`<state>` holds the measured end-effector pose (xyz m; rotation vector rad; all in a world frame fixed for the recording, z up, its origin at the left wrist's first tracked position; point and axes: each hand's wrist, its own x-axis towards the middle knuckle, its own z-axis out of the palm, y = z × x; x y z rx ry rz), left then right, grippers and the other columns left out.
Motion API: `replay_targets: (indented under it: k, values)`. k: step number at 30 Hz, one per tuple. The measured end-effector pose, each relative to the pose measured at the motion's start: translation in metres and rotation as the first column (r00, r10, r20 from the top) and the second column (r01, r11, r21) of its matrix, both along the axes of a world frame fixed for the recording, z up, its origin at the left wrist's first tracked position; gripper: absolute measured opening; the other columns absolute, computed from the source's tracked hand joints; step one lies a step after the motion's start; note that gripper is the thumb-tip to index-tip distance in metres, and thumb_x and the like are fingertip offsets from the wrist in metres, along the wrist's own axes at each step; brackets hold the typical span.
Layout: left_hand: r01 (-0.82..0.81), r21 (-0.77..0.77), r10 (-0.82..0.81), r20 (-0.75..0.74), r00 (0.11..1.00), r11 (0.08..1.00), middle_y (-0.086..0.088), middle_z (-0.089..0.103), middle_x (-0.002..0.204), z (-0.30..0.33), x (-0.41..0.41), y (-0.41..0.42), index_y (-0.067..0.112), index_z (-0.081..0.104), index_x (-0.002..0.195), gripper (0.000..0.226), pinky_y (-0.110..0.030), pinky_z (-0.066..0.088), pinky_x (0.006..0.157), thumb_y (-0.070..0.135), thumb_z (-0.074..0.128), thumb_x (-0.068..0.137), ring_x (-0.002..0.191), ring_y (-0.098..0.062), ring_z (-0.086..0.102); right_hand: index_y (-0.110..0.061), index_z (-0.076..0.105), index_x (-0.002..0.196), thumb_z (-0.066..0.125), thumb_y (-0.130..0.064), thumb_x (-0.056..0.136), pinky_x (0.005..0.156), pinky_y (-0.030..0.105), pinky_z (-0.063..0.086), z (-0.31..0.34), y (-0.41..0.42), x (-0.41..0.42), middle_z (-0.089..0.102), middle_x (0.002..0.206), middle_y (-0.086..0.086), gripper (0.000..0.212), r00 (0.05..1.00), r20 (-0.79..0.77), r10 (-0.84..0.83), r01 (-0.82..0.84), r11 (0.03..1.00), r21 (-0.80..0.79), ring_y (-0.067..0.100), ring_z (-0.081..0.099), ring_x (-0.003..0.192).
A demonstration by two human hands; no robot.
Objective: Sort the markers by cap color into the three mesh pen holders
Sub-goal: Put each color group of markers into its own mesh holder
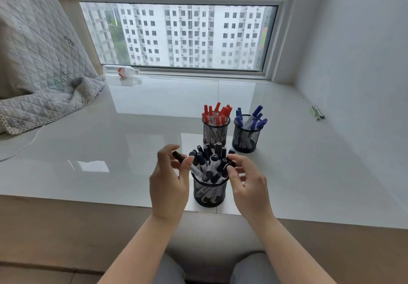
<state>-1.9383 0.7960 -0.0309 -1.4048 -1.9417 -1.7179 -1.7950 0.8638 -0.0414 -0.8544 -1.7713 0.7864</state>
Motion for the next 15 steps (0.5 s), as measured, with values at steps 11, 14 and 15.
replay_targets:
  k: [11, 14, 15]
  values:
    - [0.038, -0.226, -0.072, -0.142, 0.987, 0.973, 0.000, 0.062, 0.084, -0.025, 0.003, 0.007, 0.019, 0.055, 0.102, 0.010, -0.033, 0.048, 0.056, 0.019, 0.051, 0.093, 0.073, -0.021, 0.059, -0.039, 0.054, 0.089, 0.052, -0.008, 0.092, 0.063, 0.011, 0.045, 0.017, 0.011, 0.010, 0.065, 0.079, -0.010, 0.031, 0.998, -0.029, -0.048, 0.047, 0.998, -0.029, 0.009, 0.063, 0.072]
    - [0.089, -0.244, -0.112, -0.083, 0.990, 0.966, 0.002, 0.055, 0.098, -0.031, 0.003, 0.005, 0.028, 0.051, 0.114, 0.022, -0.034, 0.049, 0.068, 0.026, 0.044, 0.093, 0.088, -0.019, 0.054, -0.029, 0.062, 0.085, 0.057, -0.011, 0.089, 0.060, 0.015, 0.045, 0.031, 0.015, 0.008, 0.065, 0.075, -0.012, 0.020, 1.000, 0.010, -0.011, 0.011, 1.000, -0.012, 0.008, 0.060, 0.068]
    - [0.125, -0.238, -0.138, -0.036, 0.990, 0.963, 0.005, 0.051, 0.105, -0.033, 0.003, 0.004, 0.031, 0.051, 0.119, 0.028, -0.033, 0.049, 0.075, 0.031, 0.042, 0.092, 0.095, -0.017, 0.053, -0.026, 0.064, 0.085, 0.059, -0.011, 0.088, 0.059, 0.013, 0.043, 0.036, 0.016, 0.006, 0.064, 0.075, -0.011, 0.017, 0.999, 0.039, 0.003, -0.004, 1.000, 0.023, 0.008, 0.058, 0.067]
